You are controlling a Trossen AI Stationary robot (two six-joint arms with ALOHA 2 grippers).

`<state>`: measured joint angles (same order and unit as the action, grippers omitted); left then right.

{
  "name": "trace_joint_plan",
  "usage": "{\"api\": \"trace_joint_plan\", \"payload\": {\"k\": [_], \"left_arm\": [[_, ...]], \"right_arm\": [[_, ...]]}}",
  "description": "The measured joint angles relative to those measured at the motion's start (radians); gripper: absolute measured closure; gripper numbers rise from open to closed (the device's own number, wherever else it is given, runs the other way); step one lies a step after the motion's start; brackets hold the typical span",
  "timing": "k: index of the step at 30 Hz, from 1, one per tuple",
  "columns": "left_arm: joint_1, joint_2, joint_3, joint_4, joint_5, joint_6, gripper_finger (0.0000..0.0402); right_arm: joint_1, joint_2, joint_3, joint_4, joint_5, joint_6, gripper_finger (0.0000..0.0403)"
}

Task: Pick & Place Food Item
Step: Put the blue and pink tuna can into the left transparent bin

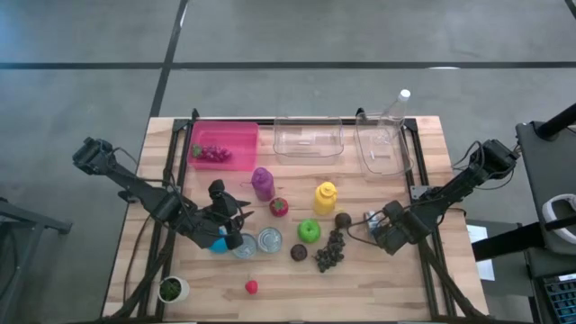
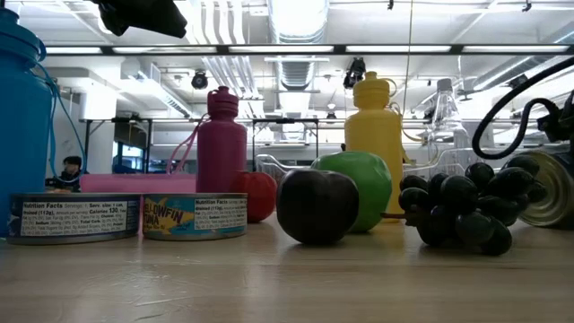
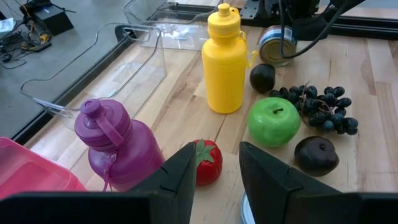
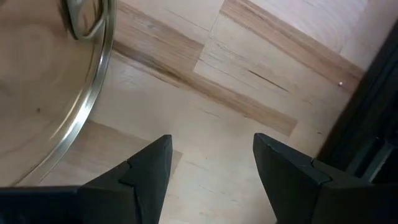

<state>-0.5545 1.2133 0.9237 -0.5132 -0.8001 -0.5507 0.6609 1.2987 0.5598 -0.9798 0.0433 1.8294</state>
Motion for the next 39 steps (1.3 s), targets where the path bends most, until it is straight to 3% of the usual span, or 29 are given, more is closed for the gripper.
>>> {"api": "trace_joint_plan", "payload": {"k": [24,39], "left_arm": [[0.0,0.0,0.0,0.0,0.0,0.0,0.0278],[0.0,0.0,0.0,0.0,0.0,0.0,0.0278]], "right_arm": [[0.0,-0.019,0.042,-0.016,0.008,-0.034,0.0179],[0.0,-0.156,0.042,-0.038,0.028,-0.034,0.0179]]}}
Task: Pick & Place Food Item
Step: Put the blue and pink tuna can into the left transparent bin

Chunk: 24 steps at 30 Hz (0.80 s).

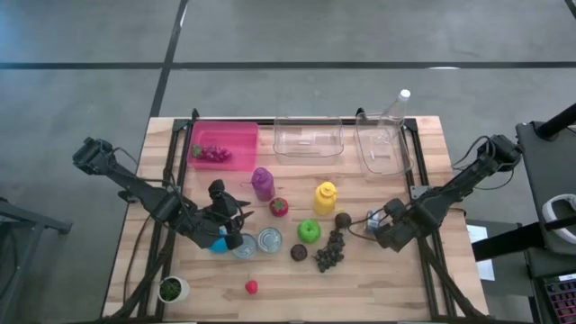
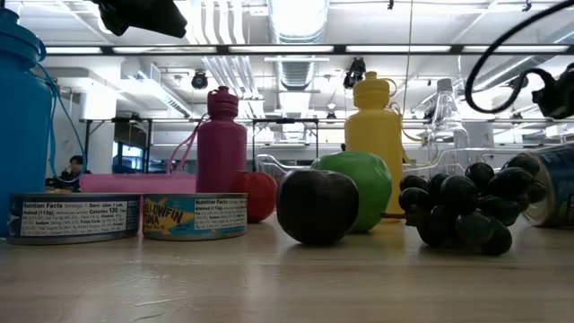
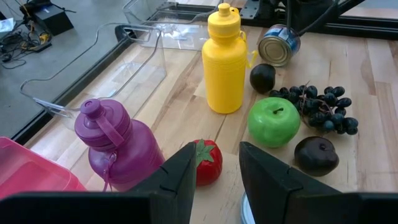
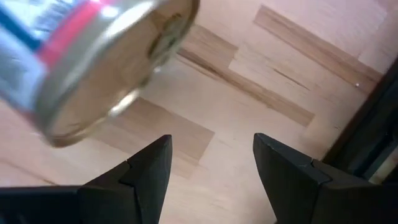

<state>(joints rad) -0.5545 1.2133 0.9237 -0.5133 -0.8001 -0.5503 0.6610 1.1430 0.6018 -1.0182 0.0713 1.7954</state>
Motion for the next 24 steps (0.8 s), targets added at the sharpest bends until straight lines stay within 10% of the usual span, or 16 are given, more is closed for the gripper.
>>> {"api": "trace_joint_plan", "payload": {"k": [24], "left_arm": [[0.0,0.0,0.0,-0.003,0.0,0.0,0.0278]], "right_arm": [[0.068,0.028,0.282,-0.221,0.37,-0.026,0.0179]]}}
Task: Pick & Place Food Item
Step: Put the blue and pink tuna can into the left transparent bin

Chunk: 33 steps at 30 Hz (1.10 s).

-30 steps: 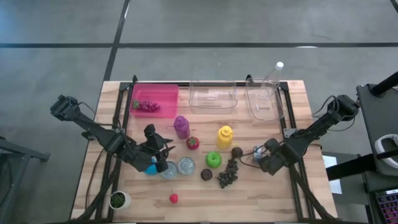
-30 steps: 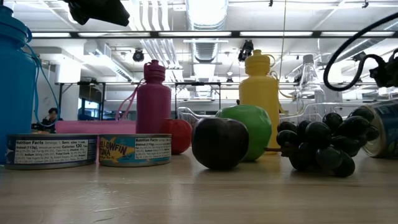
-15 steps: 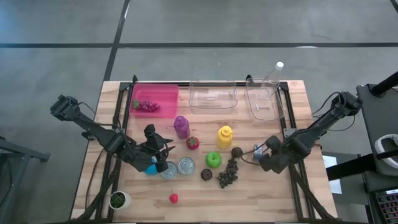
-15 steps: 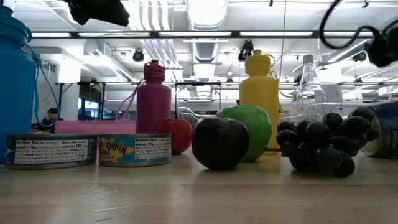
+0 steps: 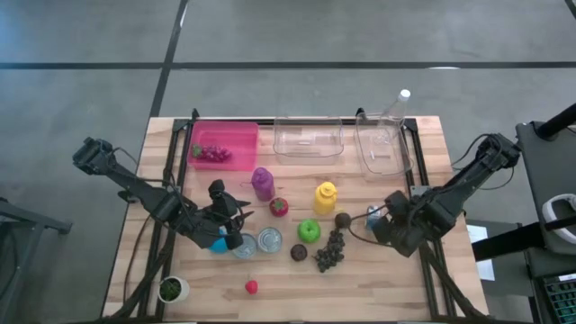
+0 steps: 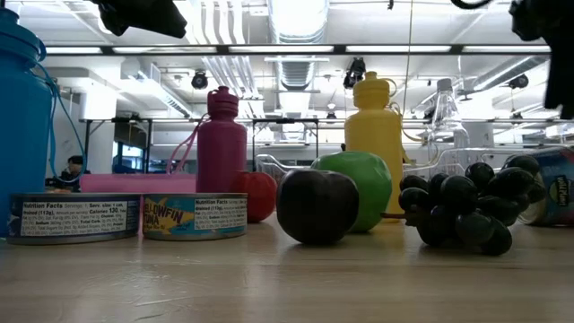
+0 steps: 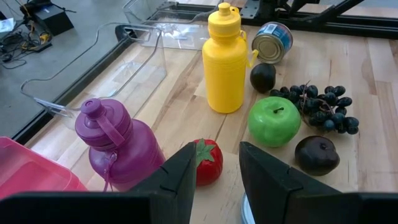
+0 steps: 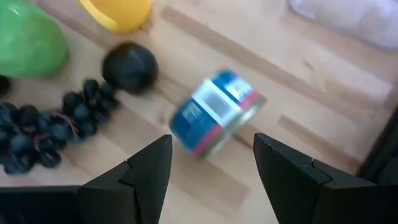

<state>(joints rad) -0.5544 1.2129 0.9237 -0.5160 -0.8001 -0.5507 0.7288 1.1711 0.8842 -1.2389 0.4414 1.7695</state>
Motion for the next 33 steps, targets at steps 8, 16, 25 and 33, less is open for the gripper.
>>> {"api": "trace_joint_plan", "payload": {"k": [8,16,25,33], "left_arm": [[0.0,0.0,0.0,0.0,0.0,0.0,0.0278],[0.0,0.0,0.0,0.0,0.0,0.0,0.0278],[0.0,0.0,0.0,-0.001,0.0,0.0,0.0278],[0.0,0.0,0.0,-0.001,0.0,0.0,0.0278]], "right_arm": [[0.0,0.109,0.065,-0.016,0.105,-0.018,0.0179],[-0.003,0.166,0.136,-0.026,0.122,-0.03,0.0179],[-0.003,0.214,0.162,-0.045,0.139,0.009,0.0179],[-0.003,0.229,0.158,-0.044,0.138,0.052,0.0179]]}}
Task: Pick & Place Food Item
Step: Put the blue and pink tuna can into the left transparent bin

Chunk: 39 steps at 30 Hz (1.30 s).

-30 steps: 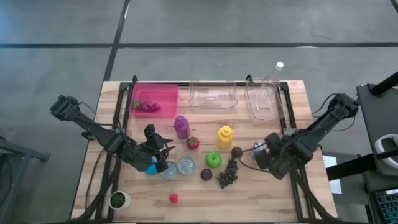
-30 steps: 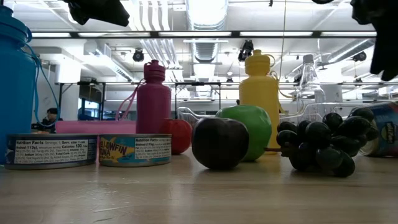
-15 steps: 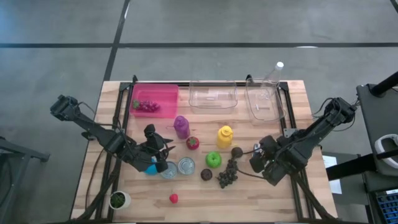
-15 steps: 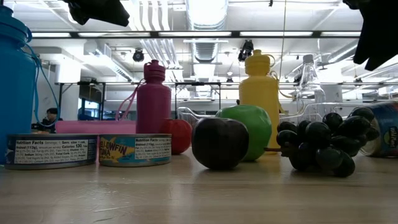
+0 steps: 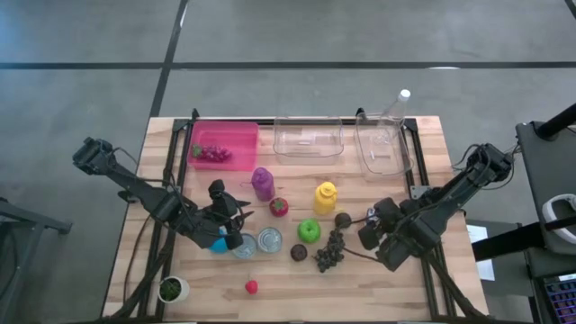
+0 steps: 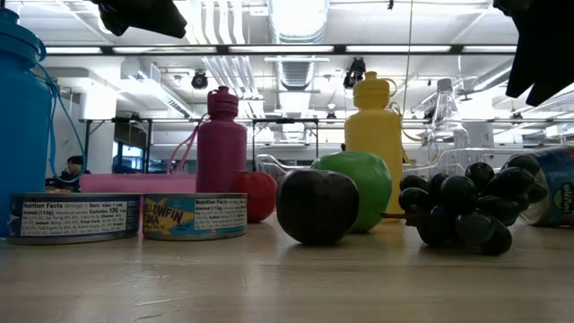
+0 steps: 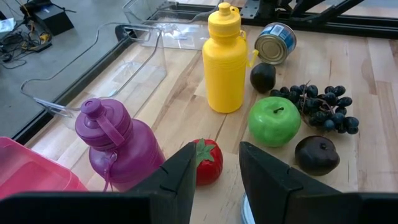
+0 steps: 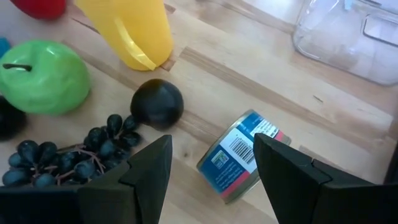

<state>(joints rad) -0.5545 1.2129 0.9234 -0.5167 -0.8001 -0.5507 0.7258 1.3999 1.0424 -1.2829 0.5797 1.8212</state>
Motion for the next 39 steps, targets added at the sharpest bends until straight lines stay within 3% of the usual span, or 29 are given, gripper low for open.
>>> {"api": "trace_joint_plan", "payload": {"k": [11,26,39], "left_arm": [[0.0,0.0,0.0,0.0,0.0,0.0,0.0278],[0.0,0.0,0.0,0.0,0.0,0.0,0.0278],[0.0,0.0,0.0,0.0,0.0,0.0,0.0278]], "right_arm": [[0.0,0.016,-0.001,0.01,0.0,0.024,0.0179],[0.0,0.016,-0.03,0.021,-0.006,0.442,0.0179],[-0.047,0.026,-0.035,0.034,-0.115,0.472,0.0179]]}}
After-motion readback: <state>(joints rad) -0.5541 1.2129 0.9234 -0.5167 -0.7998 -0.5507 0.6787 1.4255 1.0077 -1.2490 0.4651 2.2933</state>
